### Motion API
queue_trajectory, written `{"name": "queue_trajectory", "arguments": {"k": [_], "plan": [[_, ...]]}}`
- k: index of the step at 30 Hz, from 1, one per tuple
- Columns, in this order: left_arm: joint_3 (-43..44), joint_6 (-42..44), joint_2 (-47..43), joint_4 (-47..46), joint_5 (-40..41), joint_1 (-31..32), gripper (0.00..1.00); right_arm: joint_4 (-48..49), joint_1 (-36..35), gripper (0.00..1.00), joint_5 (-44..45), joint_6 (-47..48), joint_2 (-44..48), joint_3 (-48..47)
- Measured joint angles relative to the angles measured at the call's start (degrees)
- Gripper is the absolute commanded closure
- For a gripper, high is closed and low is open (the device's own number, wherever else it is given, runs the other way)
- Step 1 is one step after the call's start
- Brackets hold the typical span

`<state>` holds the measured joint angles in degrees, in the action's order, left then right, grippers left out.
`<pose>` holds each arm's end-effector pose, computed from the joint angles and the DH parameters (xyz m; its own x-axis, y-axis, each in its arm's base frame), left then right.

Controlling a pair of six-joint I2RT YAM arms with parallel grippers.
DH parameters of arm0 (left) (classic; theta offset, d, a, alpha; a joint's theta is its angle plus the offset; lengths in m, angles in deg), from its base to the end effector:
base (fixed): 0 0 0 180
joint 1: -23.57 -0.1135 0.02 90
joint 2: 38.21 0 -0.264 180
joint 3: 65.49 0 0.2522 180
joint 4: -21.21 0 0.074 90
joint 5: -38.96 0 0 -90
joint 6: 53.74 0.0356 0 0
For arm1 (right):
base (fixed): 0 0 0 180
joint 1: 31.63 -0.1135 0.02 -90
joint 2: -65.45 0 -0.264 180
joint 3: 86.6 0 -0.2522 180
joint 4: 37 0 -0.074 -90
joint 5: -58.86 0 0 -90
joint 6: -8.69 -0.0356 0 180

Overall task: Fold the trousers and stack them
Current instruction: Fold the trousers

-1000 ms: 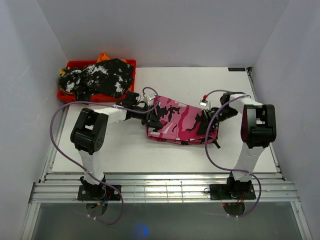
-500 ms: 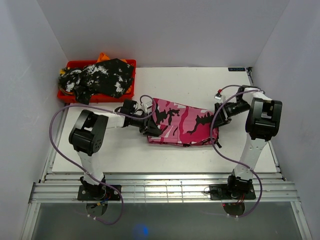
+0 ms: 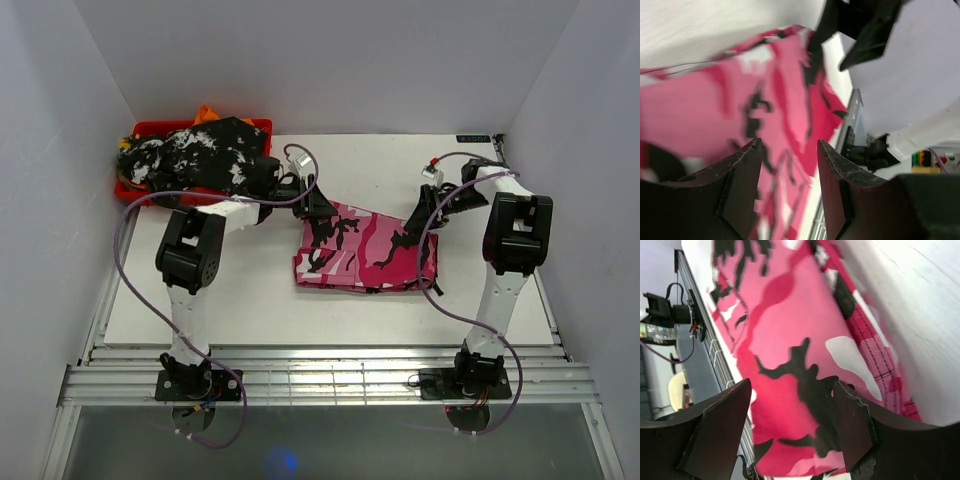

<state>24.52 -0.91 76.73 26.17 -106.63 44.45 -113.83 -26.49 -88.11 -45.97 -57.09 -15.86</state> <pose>0.4022 -0.1848 0.1997 -0.8965 -0.0235 -0.4425 0.4117 0.3249 -0.8514 0.4083 -0.0068 0.1847 -0.8416 -0.2409 -0.4834 -0.5350 0.4946 0.6850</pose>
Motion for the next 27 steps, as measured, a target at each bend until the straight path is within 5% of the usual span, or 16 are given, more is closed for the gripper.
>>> {"name": "queue_trajectory", "arguments": {"k": [6, 14, 19, 21, 27], "plan": [[5.0, -1.1, 15.6, 0.3, -0.9, -3.1, 0.41, 6.3, 0.4, 0.27, -1.2, -6.6, -7.0, 2.3], [16.0, 8.2, 15.2, 11.4, 0.7, -3.7, 0.32, 7.0, 0.1, 0.21, 7.9, -5.4, -4.6, -2.8], [16.3, 16.7, 5.0, 22.9, 7.9, -3.7, 0.02, 8.3, -0.7, 0.02, 19.3, -1.9, 8.0, -2.8], [15.3, 19.0, -2.0, 26.5, 12.5, -3.8, 0.02, 9.2, -2.4, 0.10, 24.1, -2.5, 14.5, -2.7], [9.8, 23.3, -26.1, 32.2, 27.7, -4.0, 0.02, 17.1, -15.6, 0.10, 34.8, -16.0, 30.2, 8.5]]}}
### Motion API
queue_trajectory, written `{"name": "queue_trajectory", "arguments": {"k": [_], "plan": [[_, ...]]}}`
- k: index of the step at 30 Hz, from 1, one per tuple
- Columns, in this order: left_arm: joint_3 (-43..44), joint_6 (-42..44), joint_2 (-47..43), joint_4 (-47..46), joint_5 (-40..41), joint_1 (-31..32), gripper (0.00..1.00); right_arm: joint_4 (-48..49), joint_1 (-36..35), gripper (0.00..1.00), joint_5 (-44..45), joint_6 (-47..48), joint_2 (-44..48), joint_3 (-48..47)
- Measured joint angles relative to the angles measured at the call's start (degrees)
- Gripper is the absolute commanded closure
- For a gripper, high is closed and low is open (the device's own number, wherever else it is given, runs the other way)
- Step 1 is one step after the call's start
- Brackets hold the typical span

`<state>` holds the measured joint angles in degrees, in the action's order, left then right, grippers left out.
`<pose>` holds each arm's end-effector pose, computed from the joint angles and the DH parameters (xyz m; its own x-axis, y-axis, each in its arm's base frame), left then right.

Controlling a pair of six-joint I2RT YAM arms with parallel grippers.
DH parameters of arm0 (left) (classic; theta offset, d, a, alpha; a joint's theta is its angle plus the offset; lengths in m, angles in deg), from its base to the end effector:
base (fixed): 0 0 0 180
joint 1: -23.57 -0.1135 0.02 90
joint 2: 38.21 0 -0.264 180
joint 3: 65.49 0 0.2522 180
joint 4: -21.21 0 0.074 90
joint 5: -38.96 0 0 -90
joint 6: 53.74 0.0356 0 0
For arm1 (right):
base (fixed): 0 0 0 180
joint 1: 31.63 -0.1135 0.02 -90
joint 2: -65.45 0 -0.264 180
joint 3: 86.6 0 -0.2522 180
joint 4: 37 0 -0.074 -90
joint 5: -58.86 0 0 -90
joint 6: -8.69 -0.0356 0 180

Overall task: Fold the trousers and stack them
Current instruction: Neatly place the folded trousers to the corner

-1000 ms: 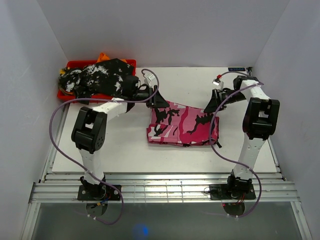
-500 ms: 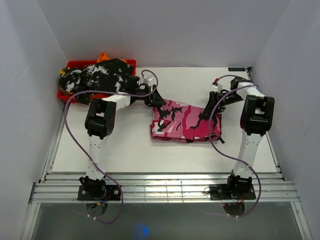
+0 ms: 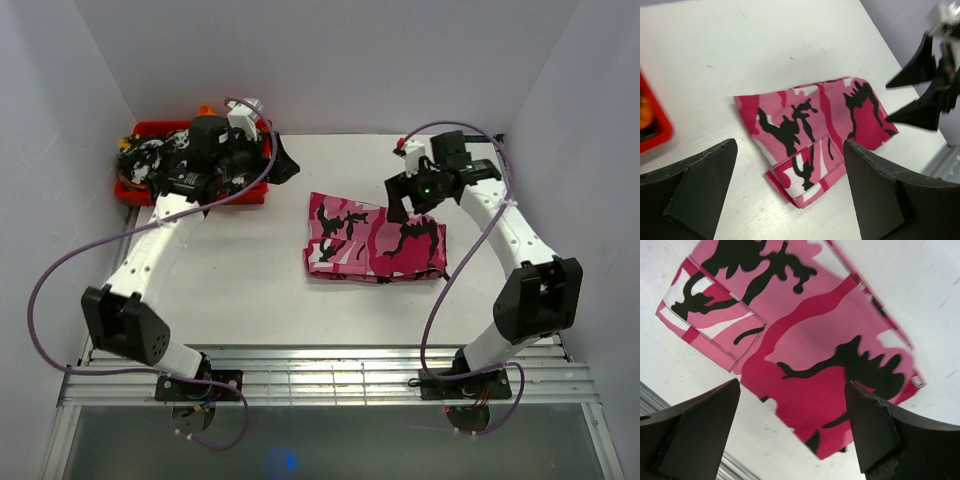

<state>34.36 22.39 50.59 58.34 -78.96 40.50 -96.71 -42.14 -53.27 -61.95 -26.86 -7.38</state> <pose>0.3364 -0.1198 0.3794 -0.5664 -0.0490 -0.8226 0.5396 0.7325 -0.4152 0.3388 0.0765 0.3310 -0.5905 -0.4219 -0.6880 -0.6323 0.7716 0.0696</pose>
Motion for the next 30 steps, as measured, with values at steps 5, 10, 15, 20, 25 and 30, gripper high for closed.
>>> {"name": "queue_trajectory", "arguments": {"k": [5, 10, 15, 20, 25, 30], "plan": [[-4.5, 2.1, -10.7, 4.7, 12.5, -0.8, 0.02, 3.8, -13.3, 0.10, 9.9, -11.8, 1.2, 7.9], [-10.1, 3.3, -10.9, 10.7, 19.4, -3.0, 0.02, 5.6, -21.4, 0.10, 14.3, -20.9, 0.5, 12.8], [-13.1, 3.4, -10.6, 14.6, 21.7, -3.6, 0.02, 6.1, -21.4, 0.10, 19.5, -28.4, -5.5, 15.6], [-13.3, 3.8, -10.6, 15.1, 23.0, -4.0, 0.02, 7.3, -19.1, 0.10, 24.0, -31.3, -12.8, 14.7], [-13.0, 4.4, -9.4, 15.2, 24.2, -4.9, 0.02, 6.6, -11.1, 0.09, 24.3, -32.0, -19.3, 6.6], [-12.5, 5.1, -7.4, 14.9, 24.3, -5.7, 0.02, 10.9, 0.5, 0.10, 23.6, -27.3, -24.2, -0.1]]}}
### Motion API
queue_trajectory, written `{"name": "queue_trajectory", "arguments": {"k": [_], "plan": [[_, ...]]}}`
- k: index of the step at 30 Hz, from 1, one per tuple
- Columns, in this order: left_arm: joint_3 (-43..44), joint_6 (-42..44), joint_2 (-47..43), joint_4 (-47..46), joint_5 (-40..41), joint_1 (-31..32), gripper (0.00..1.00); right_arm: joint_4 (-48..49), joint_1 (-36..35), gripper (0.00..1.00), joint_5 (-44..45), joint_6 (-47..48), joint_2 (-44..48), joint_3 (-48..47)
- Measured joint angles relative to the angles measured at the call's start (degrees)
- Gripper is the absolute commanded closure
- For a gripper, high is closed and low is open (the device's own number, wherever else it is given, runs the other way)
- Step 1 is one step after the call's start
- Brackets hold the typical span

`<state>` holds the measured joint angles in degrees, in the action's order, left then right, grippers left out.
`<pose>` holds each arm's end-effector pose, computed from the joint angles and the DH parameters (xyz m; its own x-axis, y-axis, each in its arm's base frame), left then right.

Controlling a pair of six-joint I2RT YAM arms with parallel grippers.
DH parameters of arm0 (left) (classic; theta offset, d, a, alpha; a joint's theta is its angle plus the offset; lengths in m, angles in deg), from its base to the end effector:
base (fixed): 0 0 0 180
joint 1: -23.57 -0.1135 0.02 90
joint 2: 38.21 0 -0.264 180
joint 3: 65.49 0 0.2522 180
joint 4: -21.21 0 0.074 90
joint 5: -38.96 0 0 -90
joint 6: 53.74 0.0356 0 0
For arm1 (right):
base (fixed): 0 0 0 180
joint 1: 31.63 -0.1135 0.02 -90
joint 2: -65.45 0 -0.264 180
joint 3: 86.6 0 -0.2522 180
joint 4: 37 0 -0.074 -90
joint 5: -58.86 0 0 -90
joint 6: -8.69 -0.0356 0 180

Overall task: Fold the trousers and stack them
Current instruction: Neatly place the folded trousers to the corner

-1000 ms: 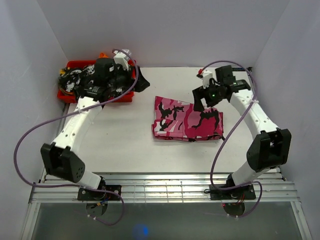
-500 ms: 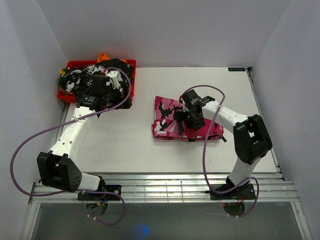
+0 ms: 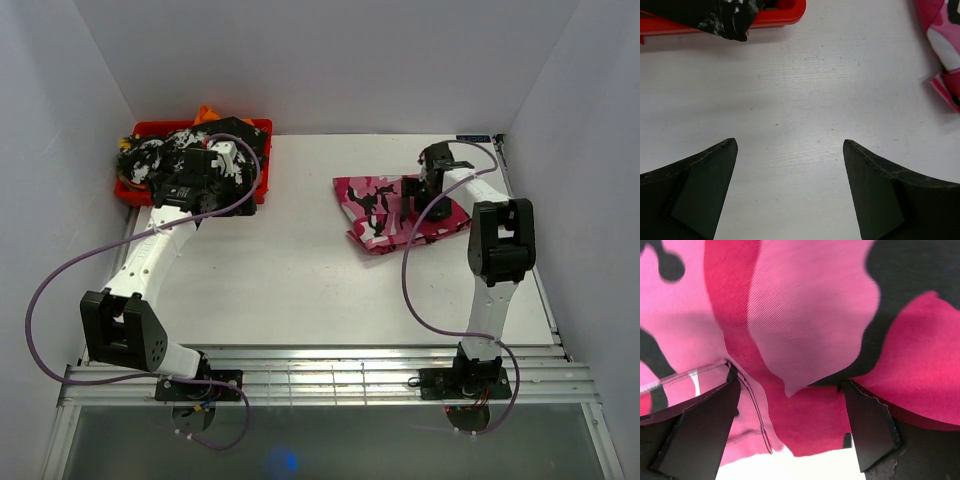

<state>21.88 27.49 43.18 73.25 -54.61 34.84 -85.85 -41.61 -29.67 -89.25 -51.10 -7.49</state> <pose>0.3009 -0.0622 0.3219 -0.7341 -0.0089 -0.6790 0.1270 0.9805 -0.1501 0.4217 0.0733 0.1827 -0.9029 -0.0187 -0.4294 -0.0380 0.9986 0.0365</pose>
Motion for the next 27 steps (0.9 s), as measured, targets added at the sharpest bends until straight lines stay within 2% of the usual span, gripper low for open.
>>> {"name": "queue_trajectory", "arguments": {"k": [8, 13, 16, 22, 27], "plan": [[1.2, 0.9, 3.3, -0.4, 0.0, -0.3, 0.02, 1.9, 9.9, 0.10, 1.6, 4.5, -10.9, -15.5], [2.8, 1.6, 5.2, -0.2, 0.0, -0.5, 0.02, 3.8, 11.8, 0.10, 2.8, 4.0, -15.1, -21.4], [3.1, 2.5, 5.5, 0.1, -0.4, -0.9, 0.02, 4.1, 12.4, 0.10, 0.2, 5.3, -15.1, -21.8], [3.3, 4.6, 5.5, 0.3, -3.3, -1.1, 0.02, 3.9, 12.5, 0.10, -7.9, 19.0, -7.1, -14.0], [3.3, 5.6, 5.3, 0.7, -6.2, -1.1, 0.02, -1.3, 10.1, 0.10, -12.5, 34.7, -1.6, -16.2]]}}
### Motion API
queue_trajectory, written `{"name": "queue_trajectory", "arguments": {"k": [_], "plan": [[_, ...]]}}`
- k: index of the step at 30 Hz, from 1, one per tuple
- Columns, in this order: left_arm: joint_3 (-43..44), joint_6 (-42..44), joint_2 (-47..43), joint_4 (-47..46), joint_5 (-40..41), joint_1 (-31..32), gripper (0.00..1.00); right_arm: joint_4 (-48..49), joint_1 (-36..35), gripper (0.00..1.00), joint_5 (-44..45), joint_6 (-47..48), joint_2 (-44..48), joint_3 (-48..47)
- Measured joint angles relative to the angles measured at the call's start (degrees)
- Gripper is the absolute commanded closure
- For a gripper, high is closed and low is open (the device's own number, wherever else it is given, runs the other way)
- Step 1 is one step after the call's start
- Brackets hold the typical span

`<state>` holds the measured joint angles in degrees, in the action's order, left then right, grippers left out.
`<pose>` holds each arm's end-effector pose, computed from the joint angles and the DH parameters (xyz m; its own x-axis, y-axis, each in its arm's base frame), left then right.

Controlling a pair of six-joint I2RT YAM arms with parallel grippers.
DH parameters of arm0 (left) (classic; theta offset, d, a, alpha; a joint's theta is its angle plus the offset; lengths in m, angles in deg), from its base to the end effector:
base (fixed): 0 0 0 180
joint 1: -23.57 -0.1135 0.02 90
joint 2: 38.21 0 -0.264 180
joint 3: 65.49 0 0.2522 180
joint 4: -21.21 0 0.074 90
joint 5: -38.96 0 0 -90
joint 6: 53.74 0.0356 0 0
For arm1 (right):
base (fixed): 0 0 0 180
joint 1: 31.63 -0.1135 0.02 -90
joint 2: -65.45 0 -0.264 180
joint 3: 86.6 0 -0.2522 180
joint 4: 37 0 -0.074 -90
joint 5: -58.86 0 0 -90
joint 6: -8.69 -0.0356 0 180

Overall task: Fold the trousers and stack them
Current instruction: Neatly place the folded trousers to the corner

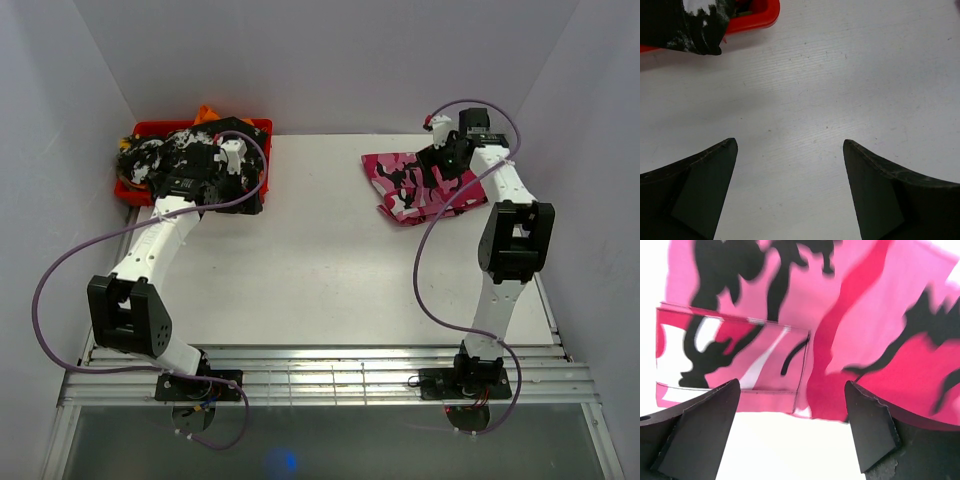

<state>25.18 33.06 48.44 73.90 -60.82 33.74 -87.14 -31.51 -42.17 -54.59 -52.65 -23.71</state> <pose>0.3220 -0.0639 0.3128 -0.7538 0.0793 -0.6522 0.2427 0.9561 -0.1642 0.4649 0.0058 0.2572 -0.6424 -0.4400 -0.6275 -0.4555 0.8777 -0.1491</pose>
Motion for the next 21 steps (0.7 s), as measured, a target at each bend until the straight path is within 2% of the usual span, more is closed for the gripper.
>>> {"name": "queue_trajectory", "arguments": {"k": [6, 11, 16, 21], "plan": [[-0.2, 0.2, -1.1, 0.1, -1.3, 0.0, 0.02, -7.7, -0.7, 0.10, -1.8, 13.5, -7.5, -14.1], [-0.7, 0.2, -2.3, 0.1, -1.5, 0.0, 0.02, -10.8, -0.4, 0.10, -1.4, 20.1, -15.6, -12.1], [-1.8, 0.0, -3.0, 0.3, -1.6, 0.0, 0.02, -10.6, -0.7, 0.09, 0.2, 16.6, -17.6, -13.4], [-2.2, -0.1, -3.0, 1.0, -1.6, 0.0, 0.02, -11.2, -1.7, 0.10, 4.7, 6.7, -20.0, -17.3]]}}
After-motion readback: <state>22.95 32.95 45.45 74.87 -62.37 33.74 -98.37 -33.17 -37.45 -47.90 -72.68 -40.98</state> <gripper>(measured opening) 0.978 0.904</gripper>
